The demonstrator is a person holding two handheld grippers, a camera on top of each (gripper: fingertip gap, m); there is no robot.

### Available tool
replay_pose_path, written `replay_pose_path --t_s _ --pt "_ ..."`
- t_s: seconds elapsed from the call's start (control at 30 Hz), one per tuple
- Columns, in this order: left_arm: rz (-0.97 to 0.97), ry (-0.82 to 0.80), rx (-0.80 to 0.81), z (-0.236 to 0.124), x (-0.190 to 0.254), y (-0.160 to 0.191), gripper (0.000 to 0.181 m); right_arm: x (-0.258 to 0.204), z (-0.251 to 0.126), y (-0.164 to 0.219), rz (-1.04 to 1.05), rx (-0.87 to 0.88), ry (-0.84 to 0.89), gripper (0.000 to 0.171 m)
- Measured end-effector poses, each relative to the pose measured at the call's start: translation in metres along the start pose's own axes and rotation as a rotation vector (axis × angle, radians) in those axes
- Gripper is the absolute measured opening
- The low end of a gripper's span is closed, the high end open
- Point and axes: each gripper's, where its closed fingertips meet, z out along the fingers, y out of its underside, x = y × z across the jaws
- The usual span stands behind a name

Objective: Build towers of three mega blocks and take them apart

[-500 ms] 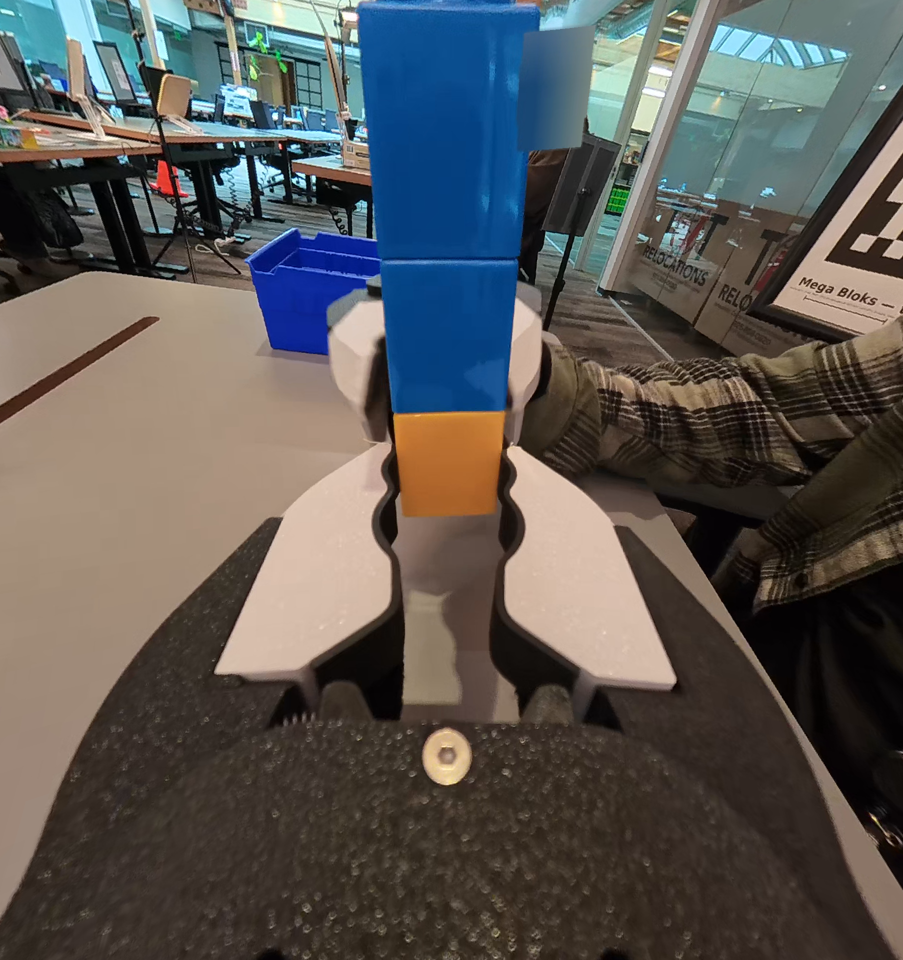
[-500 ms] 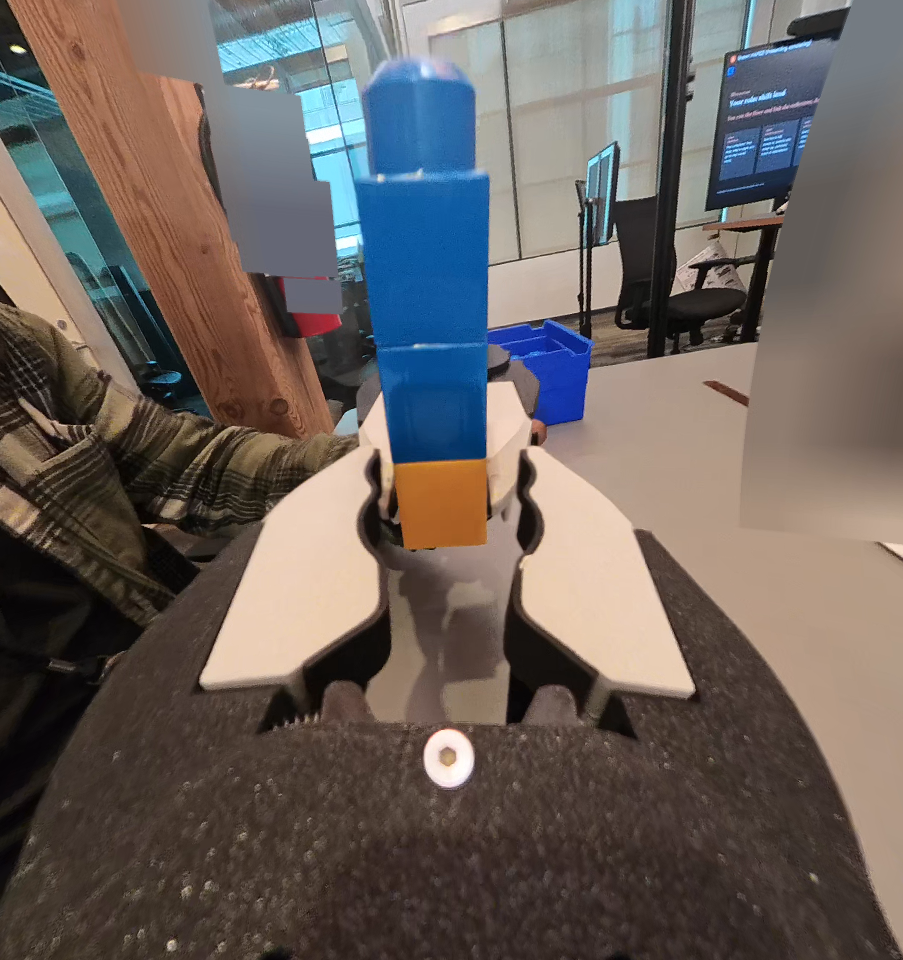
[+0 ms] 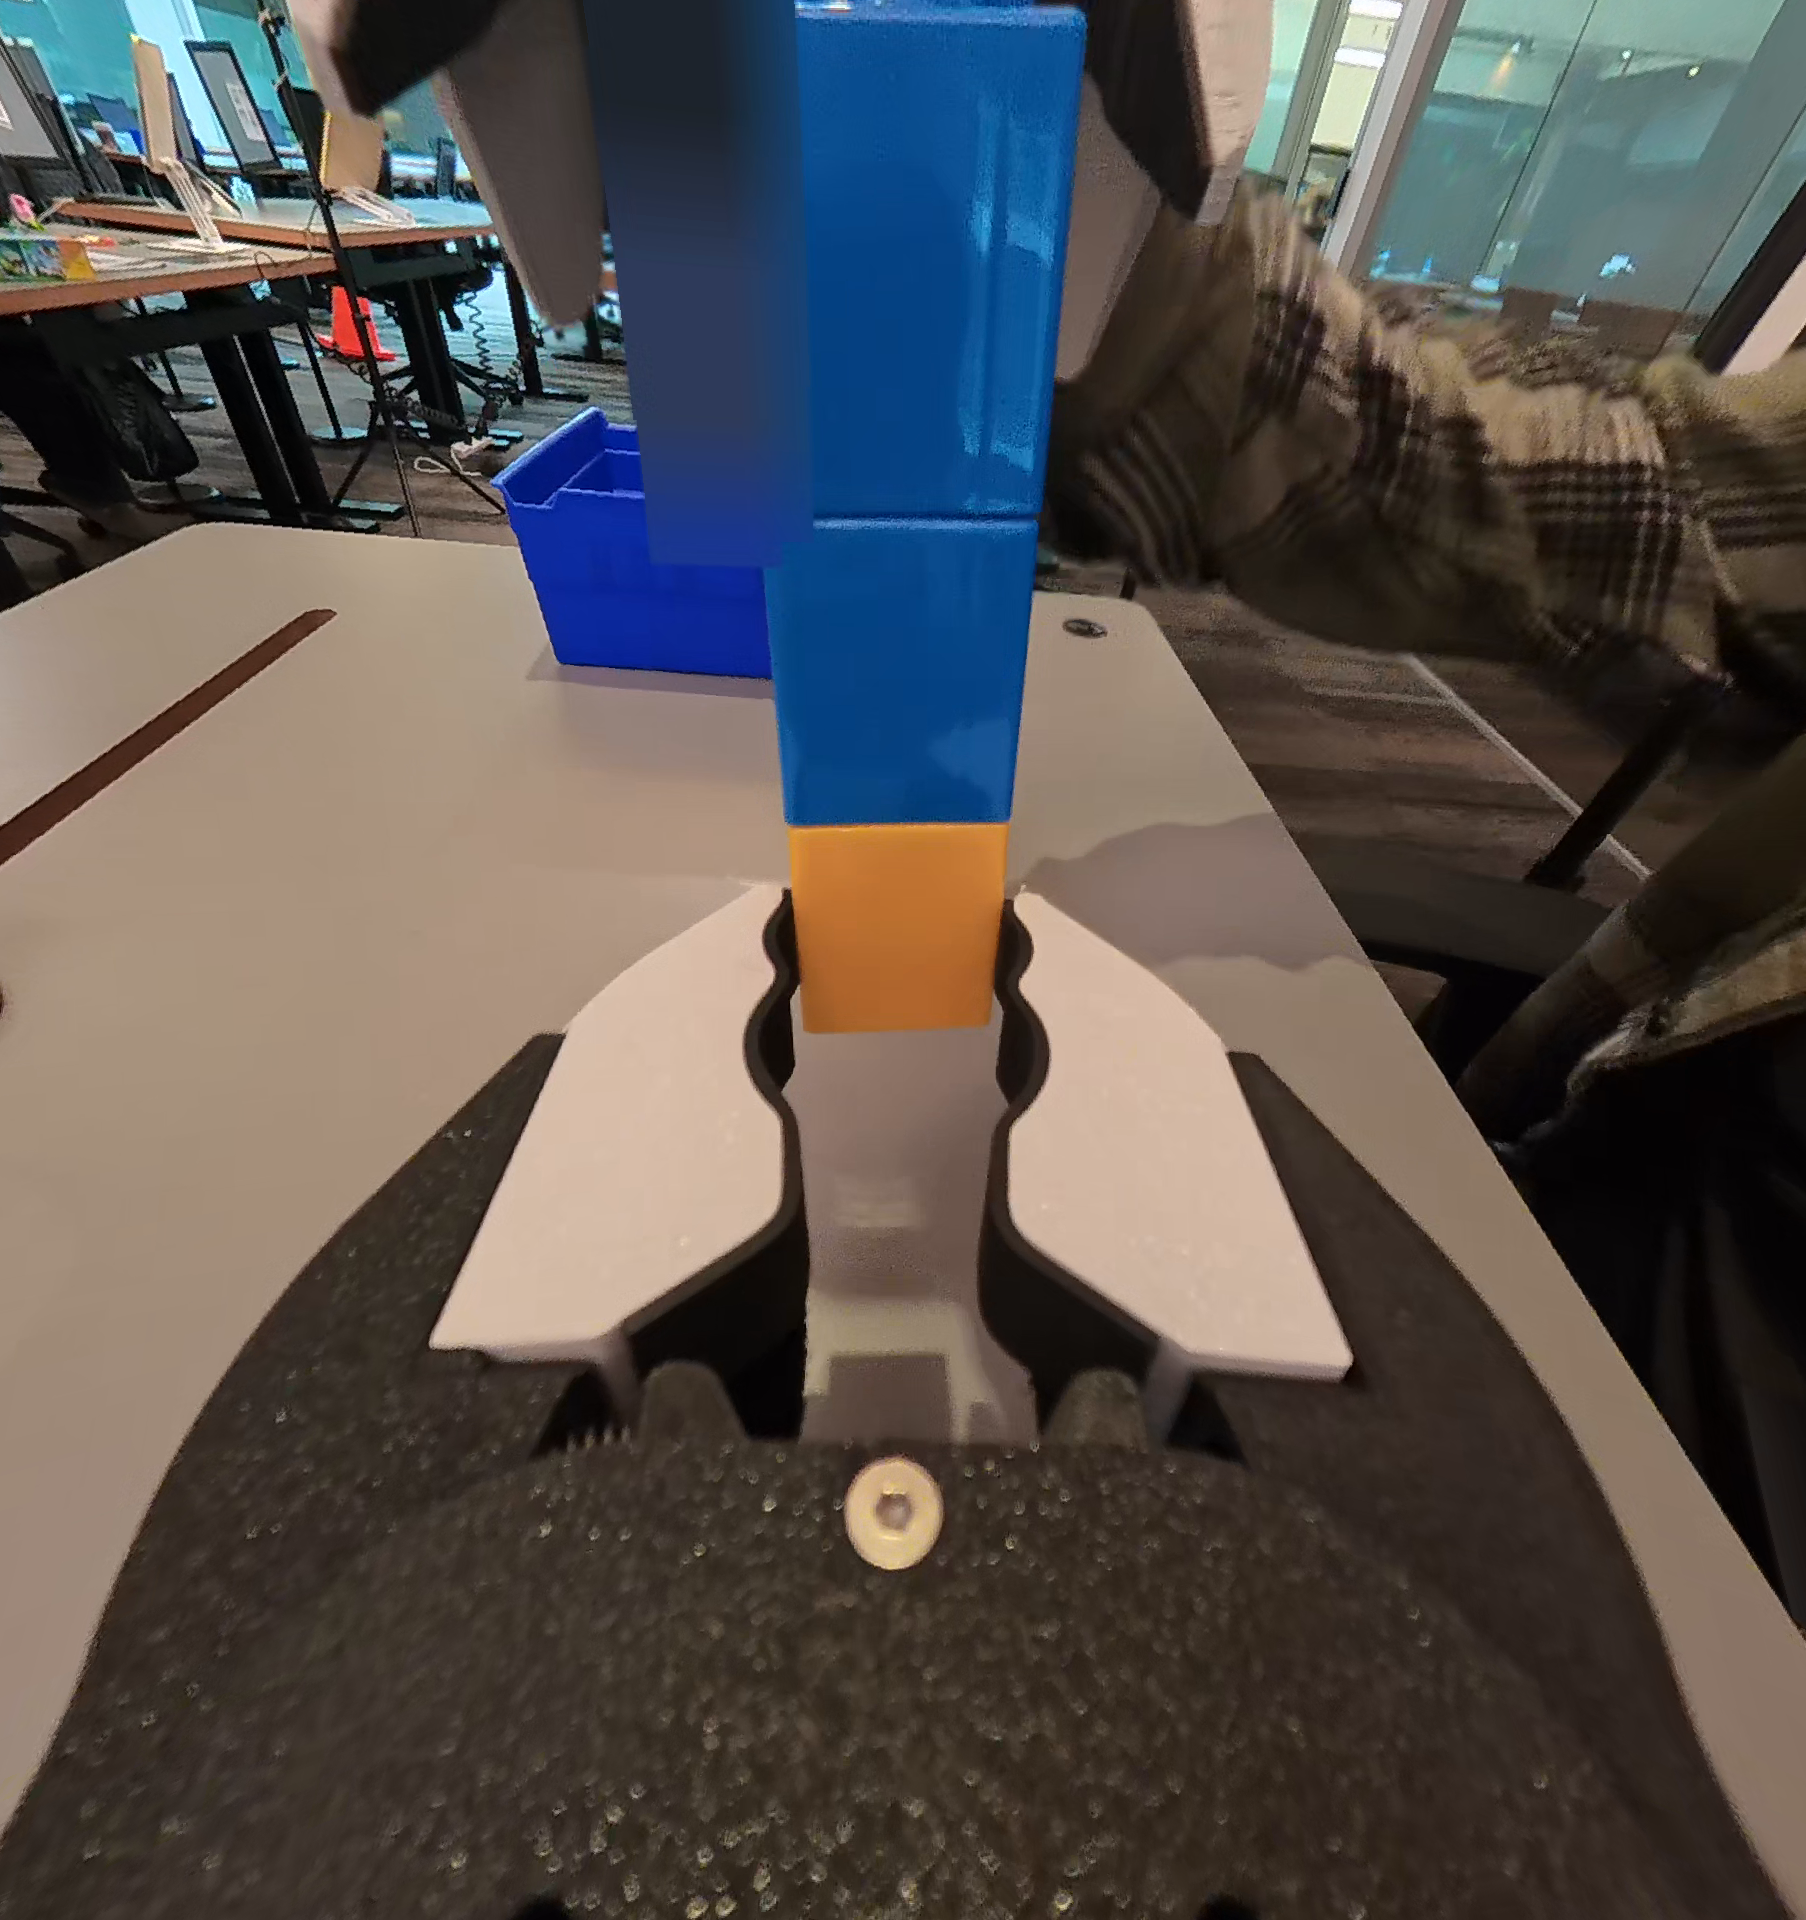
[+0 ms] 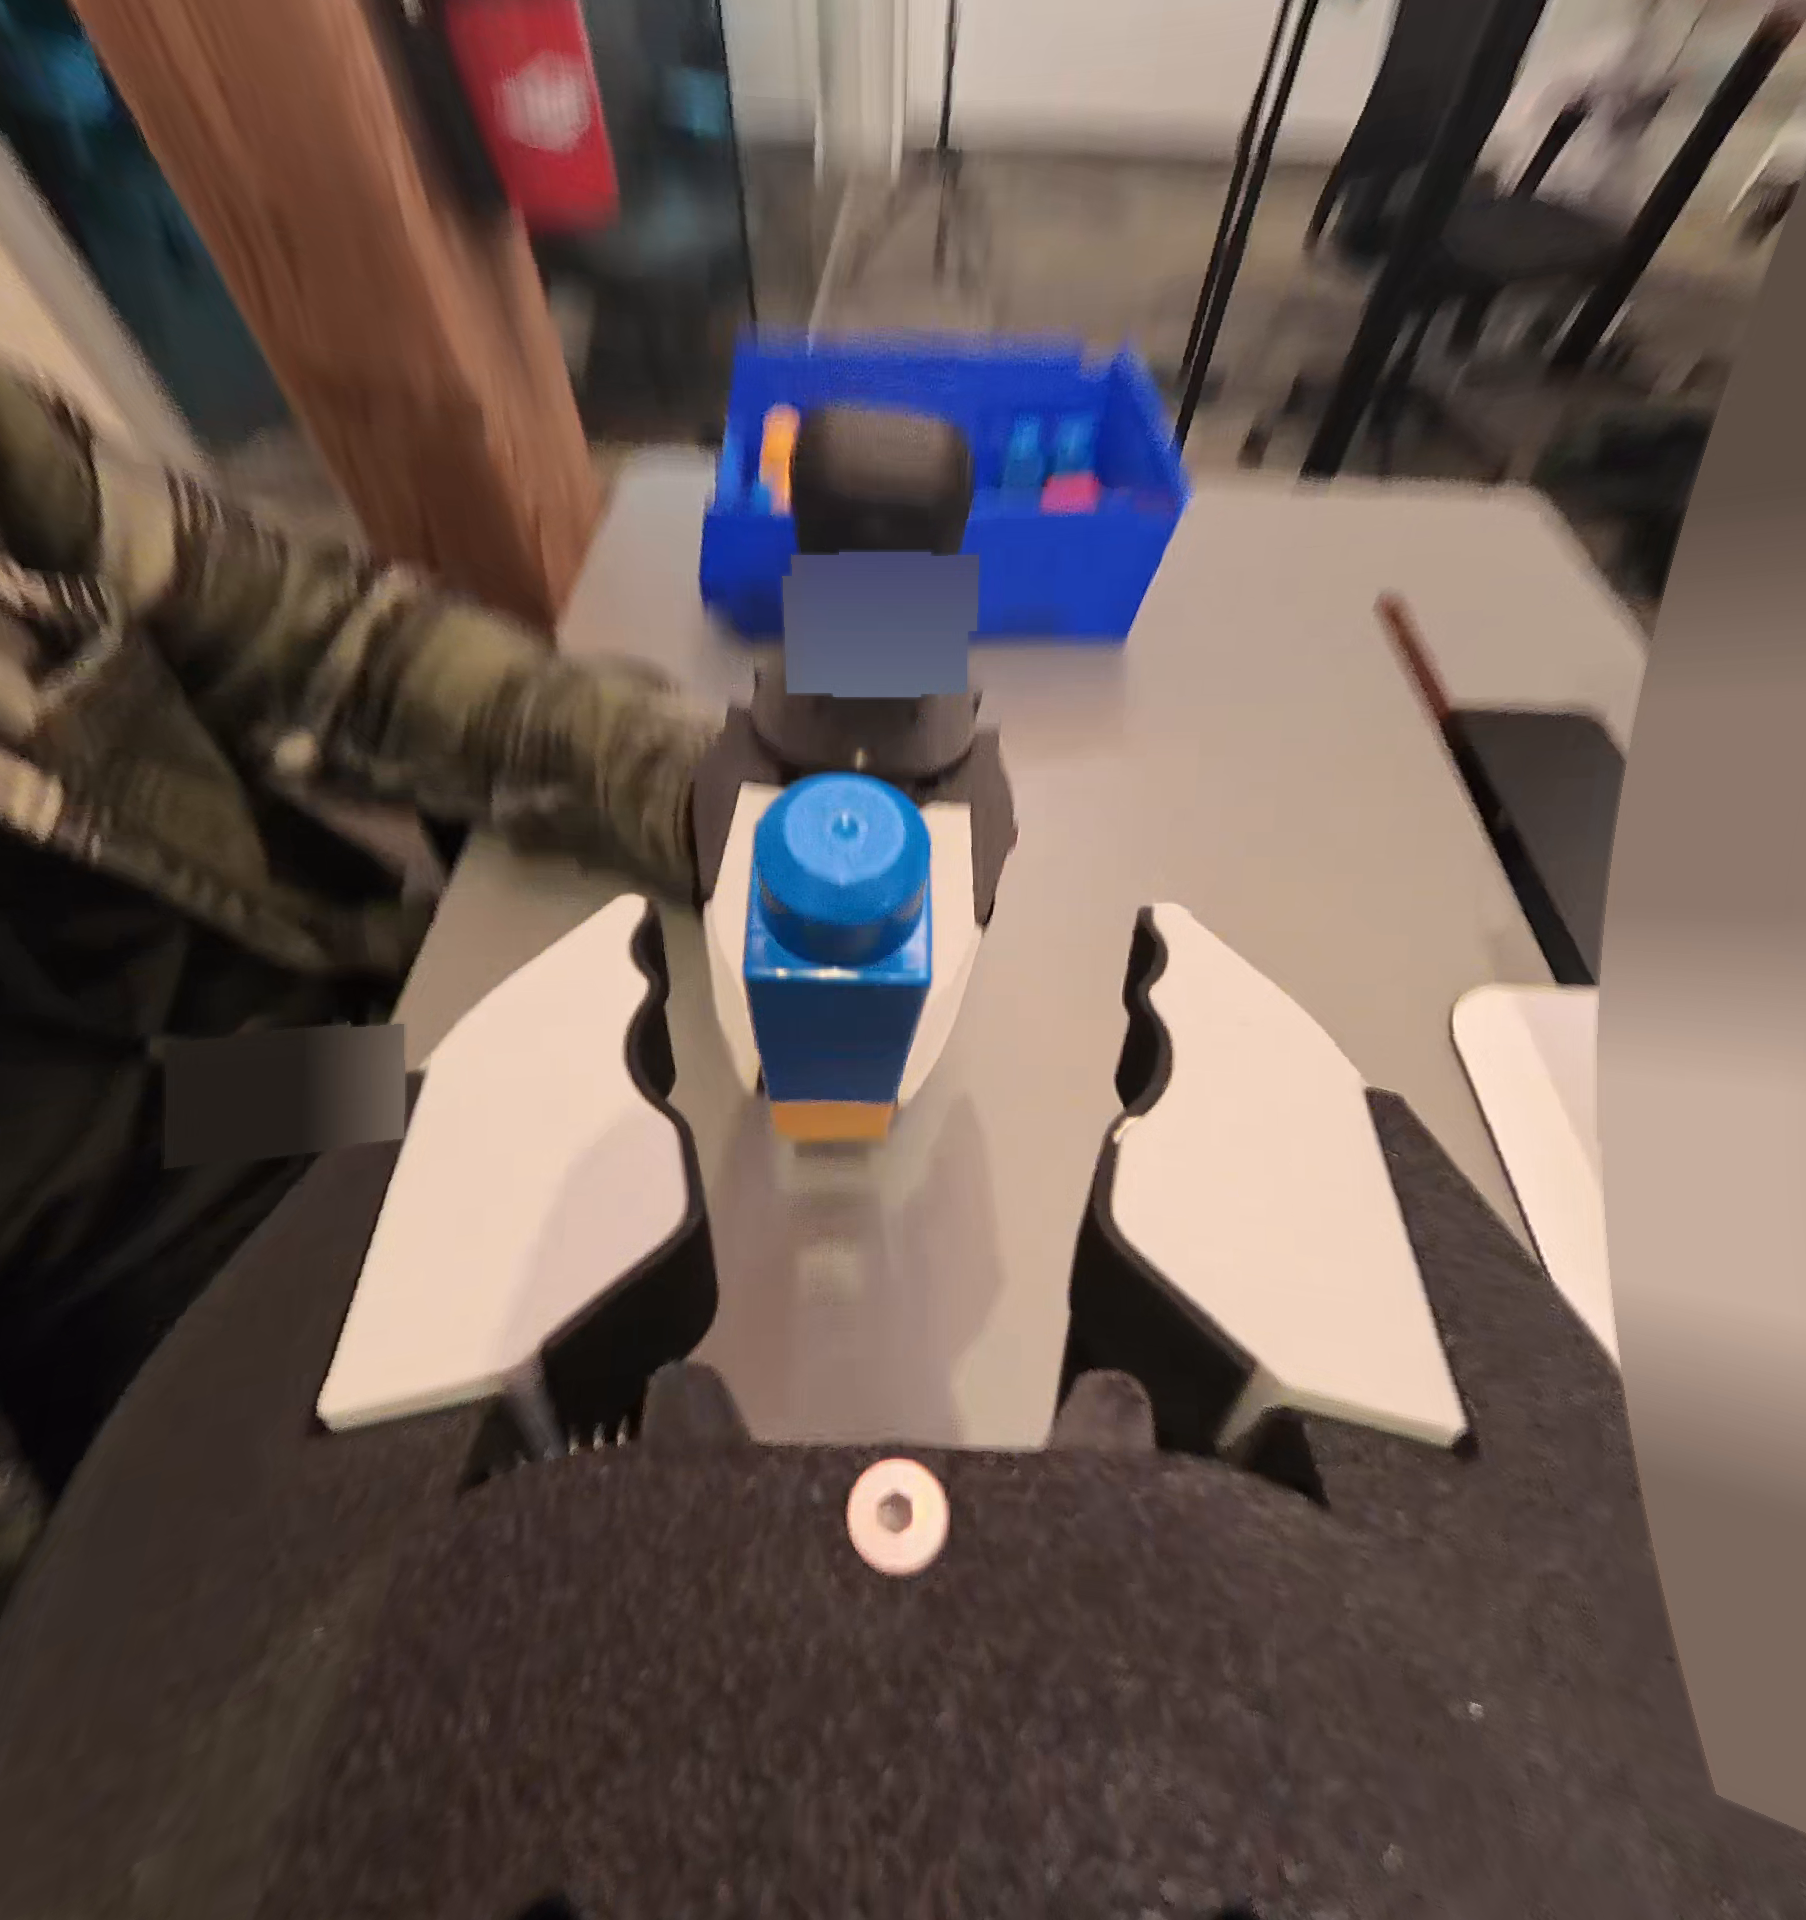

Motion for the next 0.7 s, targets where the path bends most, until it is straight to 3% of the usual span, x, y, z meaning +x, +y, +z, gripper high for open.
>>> replay_pose_path --t_s 0.5,0.7 --pt "0.022 -0.013 -0.076 0.008 -0.001 0.012 0.035 -0.019 0.007 0.034 -0.052 -0.737 -0.157 0.072" --pt "0.024 -0.012 -0.065 0.008 0.001 0.010 0.035 -0.019 0.011 0.041 -0.030 -0.874 -0.198 0.038"
